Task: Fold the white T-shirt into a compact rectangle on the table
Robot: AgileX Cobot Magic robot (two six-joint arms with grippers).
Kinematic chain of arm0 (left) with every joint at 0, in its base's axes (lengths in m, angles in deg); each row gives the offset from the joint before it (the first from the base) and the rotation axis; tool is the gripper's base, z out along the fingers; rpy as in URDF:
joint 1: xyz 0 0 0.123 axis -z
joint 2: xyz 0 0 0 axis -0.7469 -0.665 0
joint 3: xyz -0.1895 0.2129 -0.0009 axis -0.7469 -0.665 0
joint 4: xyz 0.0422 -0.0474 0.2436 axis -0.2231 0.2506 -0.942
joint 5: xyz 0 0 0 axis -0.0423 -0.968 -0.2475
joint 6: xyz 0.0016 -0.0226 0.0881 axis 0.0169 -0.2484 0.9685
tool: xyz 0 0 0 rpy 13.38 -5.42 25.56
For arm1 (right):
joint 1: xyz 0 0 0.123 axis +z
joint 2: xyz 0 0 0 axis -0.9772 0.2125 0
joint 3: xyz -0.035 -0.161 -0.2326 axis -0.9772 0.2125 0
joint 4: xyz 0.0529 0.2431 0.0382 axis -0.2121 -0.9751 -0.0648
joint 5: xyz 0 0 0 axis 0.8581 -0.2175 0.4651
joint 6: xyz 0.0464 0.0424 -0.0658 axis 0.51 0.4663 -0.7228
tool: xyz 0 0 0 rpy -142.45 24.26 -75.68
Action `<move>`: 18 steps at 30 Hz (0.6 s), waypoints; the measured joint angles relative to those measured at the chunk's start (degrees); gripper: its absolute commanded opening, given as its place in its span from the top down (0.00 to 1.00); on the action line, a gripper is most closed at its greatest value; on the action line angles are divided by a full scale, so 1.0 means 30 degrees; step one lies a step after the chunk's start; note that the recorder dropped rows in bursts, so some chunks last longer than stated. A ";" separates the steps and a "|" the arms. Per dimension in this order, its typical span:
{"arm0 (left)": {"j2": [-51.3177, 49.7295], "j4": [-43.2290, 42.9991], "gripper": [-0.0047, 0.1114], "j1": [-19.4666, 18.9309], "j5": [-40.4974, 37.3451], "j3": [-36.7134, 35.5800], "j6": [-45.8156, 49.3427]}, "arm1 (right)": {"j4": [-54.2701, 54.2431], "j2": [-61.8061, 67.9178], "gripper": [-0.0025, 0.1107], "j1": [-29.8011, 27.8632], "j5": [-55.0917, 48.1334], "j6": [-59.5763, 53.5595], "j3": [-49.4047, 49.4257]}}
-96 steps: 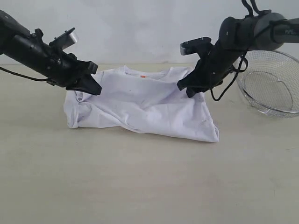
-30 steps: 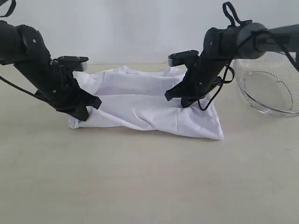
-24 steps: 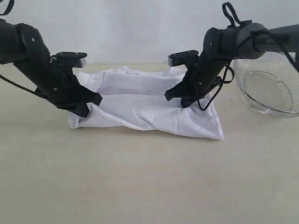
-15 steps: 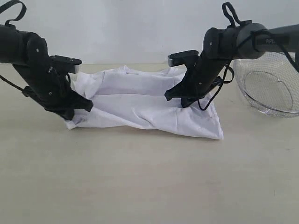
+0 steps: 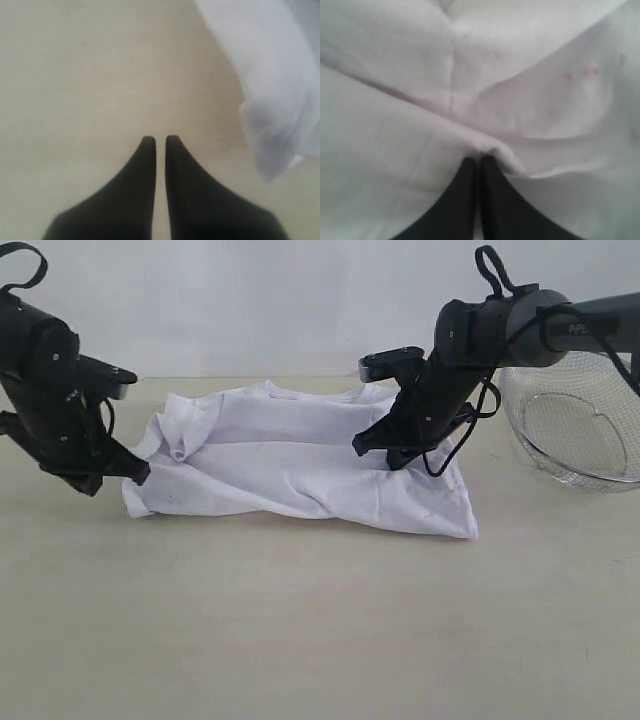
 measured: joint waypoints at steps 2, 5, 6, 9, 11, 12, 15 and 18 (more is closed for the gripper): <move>0.0105 0.2480 0.92 -0.0265 -0.0977 0.0000 0.2023 | 0.0006 0.0000 0.98 0.0000 0.0000 0.0000 0.0000; 0.0563 0.7437 0.92 -0.0265 -0.1891 -0.0043 0.5584 | 0.0038 0.0000 0.98 0.0000 0.0000 0.0000 0.0000; 0.1134 1.0426 0.92 -0.0222 -0.2138 -0.0043 0.7417 | 0.0038 0.0000 0.98 0.0000 0.0000 -0.0038 0.0000; 0.2008 1.2089 0.92 -0.0180 -0.1627 -0.0078 0.8372 | 0.0038 0.0000 0.98 0.0000 0.0000 -0.0038 0.0000; 0.2003 1.2049 0.92 -0.0180 -0.0234 -0.0656 0.8224 | 0.0038 0.0000 0.98 0.0000 0.0000 -0.0038 0.0000; 0.1756 1.2010 0.92 -0.0180 0.0732 -0.1153 0.8151 | 0.0038 0.0000 0.98 0.0000 0.0000 -0.0038 0.0000; 0.0603 1.2010 0.92 -0.0180 0.2441 -0.1605 0.7721 | 0.0038 0.0000 0.98 0.0000 0.0000 -0.0038 0.0000; -0.0348 1.1607 0.92 -0.0180 0.3296 -0.1605 0.7407 | 0.0038 0.0000 0.98 0.0000 0.0000 -0.0038 0.0000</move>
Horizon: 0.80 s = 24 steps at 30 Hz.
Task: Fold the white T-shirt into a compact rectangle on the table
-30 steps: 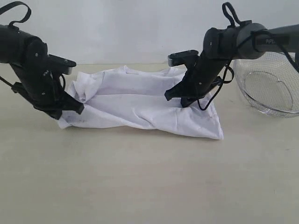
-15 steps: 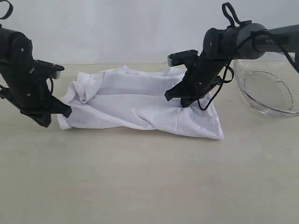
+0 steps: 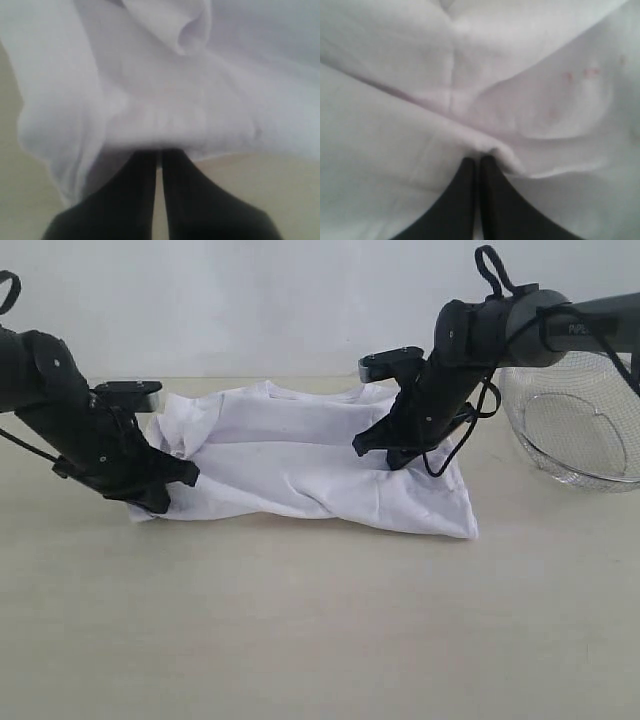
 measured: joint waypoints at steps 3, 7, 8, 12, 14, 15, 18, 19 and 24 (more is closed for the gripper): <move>-0.0423 -0.1451 0.92 0.0034 0.0347 0.0000 -0.1040 | 0.0131 0.0000 0.98 0.0000 -0.0034 -0.0041 0.0000; -0.0423 -0.4142 0.92 0.0073 0.0266 0.0038 -0.2455 | 0.0857 0.0000 0.98 0.0000 -0.0071 -0.0041 0.0000; -0.0423 -0.4568 0.92 0.0073 0.0190 0.0038 -0.2576 | 0.0950 0.0000 0.98 0.0000 -0.0071 -0.0041 -0.0037; -0.0423 -0.4915 0.92 0.0108 0.0152 0.0038 -0.2698 | 0.0986 0.0000 0.98 -0.0167 -0.0109 0.0180 -0.0037; -0.0423 -0.4915 0.92 0.0110 0.0152 0.0038 -0.2698 | 0.1026 -0.0093 0.98 -0.0248 -0.0444 0.0172 -0.0037; -0.0423 -0.4915 0.92 0.0150 0.0152 0.0038 -0.2698 | 0.1185 -0.0271 0.98 -0.0248 -0.0810 0.0172 -0.0037; -0.0423 -0.4987 0.92 0.0187 0.0152 0.0038 -0.2698 | 0.1556 -0.1103 0.98 -0.0286 -0.2482 0.0263 -0.0037; -0.0423 -0.4987 0.92 0.0187 0.0152 0.0038 -0.2698 | 0.1661 -0.1499 0.98 -0.0311 -0.3018 0.0324 -0.0037; -0.0423 -0.5027 0.92 0.0187 0.0152 0.0038 -0.2698 | 0.1788 -0.2810 0.98 -0.0311 -0.5313 0.0621 0.0199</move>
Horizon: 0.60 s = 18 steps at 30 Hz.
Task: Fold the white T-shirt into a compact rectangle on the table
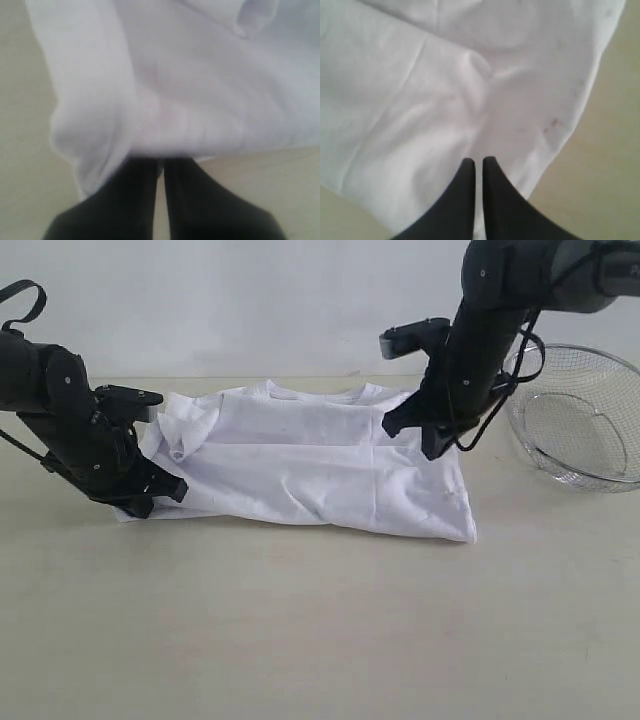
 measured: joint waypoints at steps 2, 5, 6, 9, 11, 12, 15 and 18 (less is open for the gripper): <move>0.0000 0.0000 0.92 0.0000 0.0000 0.0000 0.0000 | 0.0000 -0.0101 0.98 0.0000 -0.0203 0.0058 0.0722; 0.0000 -0.0034 0.92 0.0000 0.0000 0.0000 0.0000 | 0.0000 -0.0058 0.98 0.0126 0.0449 0.0216 0.2304; 0.0000 -0.0034 0.92 0.0000 0.0000 0.0000 0.0000 | 0.0000 -0.0058 0.98 0.0201 0.0753 0.0272 0.2690; 0.0000 -0.0034 0.92 0.0000 0.0000 0.0000 0.0000 | -0.0038 -0.0058 0.98 0.0431 0.1824 0.0453 0.3731; 0.0000 -0.0034 0.92 0.0000 0.0000 0.0000 0.0000 | -0.0038 -0.0058 0.98 0.0589 0.2648 0.0576 0.4294; 0.0000 -0.0131 0.92 0.0000 0.0000 0.0000 0.0000 | -0.0038 -0.0058 0.98 0.0589 0.2880 0.0622 0.4479; 0.0000 -0.0726 0.92 0.0037 0.0000 0.0000 0.0000 | 0.0186 -0.0018 0.98 0.0589 0.3148 0.0880 0.4677; 0.0000 -0.1504 0.92 0.0037 0.0000 0.0000 0.0000 | 0.0221 0.0149 0.98 0.0549 0.3070 0.1143 0.4677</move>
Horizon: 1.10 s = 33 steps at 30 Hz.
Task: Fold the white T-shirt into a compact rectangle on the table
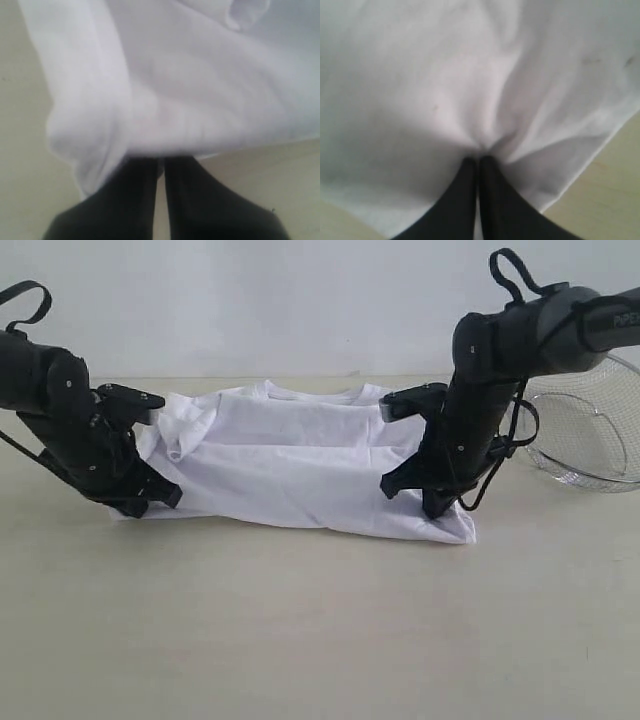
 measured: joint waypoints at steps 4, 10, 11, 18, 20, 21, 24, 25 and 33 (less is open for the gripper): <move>0.0000 -0.1153 0.92 -0.0249 -0.0169 0.0024 -0.0078 | 0.0603 0.0209 0.98 -0.0128 -0.0080 0.1437 -0.0037; 0.0000 -0.1440 0.92 -0.1205 -0.0581 0.0024 -0.0156 | 0.0995 0.0209 0.98 -0.0289 -0.0080 0.2417 -0.0037; 0.0000 -0.1519 0.92 -0.1307 -0.0630 0.0024 -0.0156 | 0.0995 0.0209 0.98 -0.0344 -0.0039 0.2448 -0.0074; 0.0205 -0.3794 0.92 -0.1755 -0.1886 -0.0015 -0.0041 | 0.1160 0.0209 0.98 -0.0389 0.0116 0.2413 -0.0074; 0.0348 -0.4402 0.92 -0.2077 -0.2243 -0.0015 -0.0041 | 0.1300 0.0209 0.98 -0.0429 0.0193 0.2413 -0.0074; 0.0446 -0.4631 0.92 -0.2266 -0.2282 -0.0015 -0.0041 | 0.1308 0.0209 0.98 -0.0443 0.0238 0.2413 -0.0074; 0.1195 -0.5223 0.92 -0.2790 -0.2282 -0.0015 -0.0085 | 0.1433 0.0209 0.98 -0.0487 0.0346 0.2413 -0.0074; 0.1531 -0.5297 0.92 -0.2908 -0.2316 -0.0015 -0.0194 | 0.1571 0.0209 0.98 -0.0487 0.0363 0.2413 -0.0074; 0.4833 0.1887 0.92 -0.2758 -0.0221 0.0102 0.3004 | 0.1873 -0.0163 0.98 -0.0518 0.0564 0.2344 -0.0058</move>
